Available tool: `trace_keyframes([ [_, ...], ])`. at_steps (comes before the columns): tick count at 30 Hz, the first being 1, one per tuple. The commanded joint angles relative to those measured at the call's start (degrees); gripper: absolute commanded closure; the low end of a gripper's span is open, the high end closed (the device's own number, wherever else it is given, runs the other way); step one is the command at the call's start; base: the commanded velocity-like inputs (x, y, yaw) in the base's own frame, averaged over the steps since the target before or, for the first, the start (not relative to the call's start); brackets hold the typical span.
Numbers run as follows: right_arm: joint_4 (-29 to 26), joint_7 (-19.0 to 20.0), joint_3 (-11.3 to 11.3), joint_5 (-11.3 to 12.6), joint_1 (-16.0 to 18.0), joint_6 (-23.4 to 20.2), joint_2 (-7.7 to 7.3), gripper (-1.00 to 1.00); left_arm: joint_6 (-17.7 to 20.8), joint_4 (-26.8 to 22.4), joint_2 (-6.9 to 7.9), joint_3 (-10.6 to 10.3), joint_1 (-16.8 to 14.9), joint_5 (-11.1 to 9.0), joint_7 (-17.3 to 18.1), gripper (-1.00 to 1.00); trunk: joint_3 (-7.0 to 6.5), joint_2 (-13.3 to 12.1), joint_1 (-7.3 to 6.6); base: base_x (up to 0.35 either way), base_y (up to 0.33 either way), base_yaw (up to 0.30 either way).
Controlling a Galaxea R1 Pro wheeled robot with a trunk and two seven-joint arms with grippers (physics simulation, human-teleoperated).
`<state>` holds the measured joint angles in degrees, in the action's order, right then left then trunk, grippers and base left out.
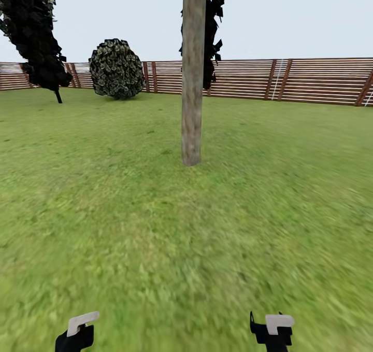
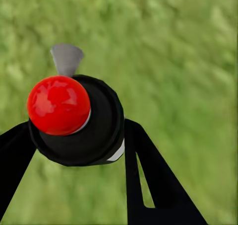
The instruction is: In the garden, pick up the pesticide atomizer on the floor and spray pesticide onto both trees until each tree trunk is fully covered.
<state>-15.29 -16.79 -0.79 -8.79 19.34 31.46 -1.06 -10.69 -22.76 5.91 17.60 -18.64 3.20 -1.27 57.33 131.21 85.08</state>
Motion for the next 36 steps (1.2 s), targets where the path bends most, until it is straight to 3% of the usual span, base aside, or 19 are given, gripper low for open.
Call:
trace_keyframes([
  [1, 0.0, 0.0, 0.0, 0.0, 0.0, 0.0, -0.04, -1.0, -0.01, -0.01, 0.03, 0.03, -0.01, 0.03, -0.02, 1.0, 0.0, 0.0, 0.0, 0.34, 0.0, 0.0],
  [10, 0.65, -0.14, 0.26, 0.2, 0.0, 0.06, -0.55, -1.0, -0.1, -0.06, 0.36, -0.01, 0.0, 0.16, 0.04, 1.0, 0.0, 0.0, 0.0, 0.34, 0.0, 0.0],
  [15, 4.82, 0.16, 0.03, 0.16, 0.0, 0.09, 0.32, -1.0, -0.39, -0.09, 0.36, -0.05, 0.0, 0.21, 0.04, 1.0, 0.0, 0.0, 0.0, 0.34, 0.0, 0.0],
  [23, 5.33, 0.18, 0.08, 0.17, 0.0, 0.17, 0.35, -1.0, -3.28, 0.12, -0.23, -0.56, 0.08, 0.77, 0.15, 1.0, 0.0, 0.0, 0.0, 0.34, 0.0, 0.0],
  [36, 5.36, 0.18, 0.01, 0.09, 0.0, 0.17, 0.42, -1.0, -3.98, 0.49, 0.6, -0.09, 0.44, 1.38, 0.06, 1.0, 0.0, 0.0, 0.0, 0.34, 0.0, 0.0],
])
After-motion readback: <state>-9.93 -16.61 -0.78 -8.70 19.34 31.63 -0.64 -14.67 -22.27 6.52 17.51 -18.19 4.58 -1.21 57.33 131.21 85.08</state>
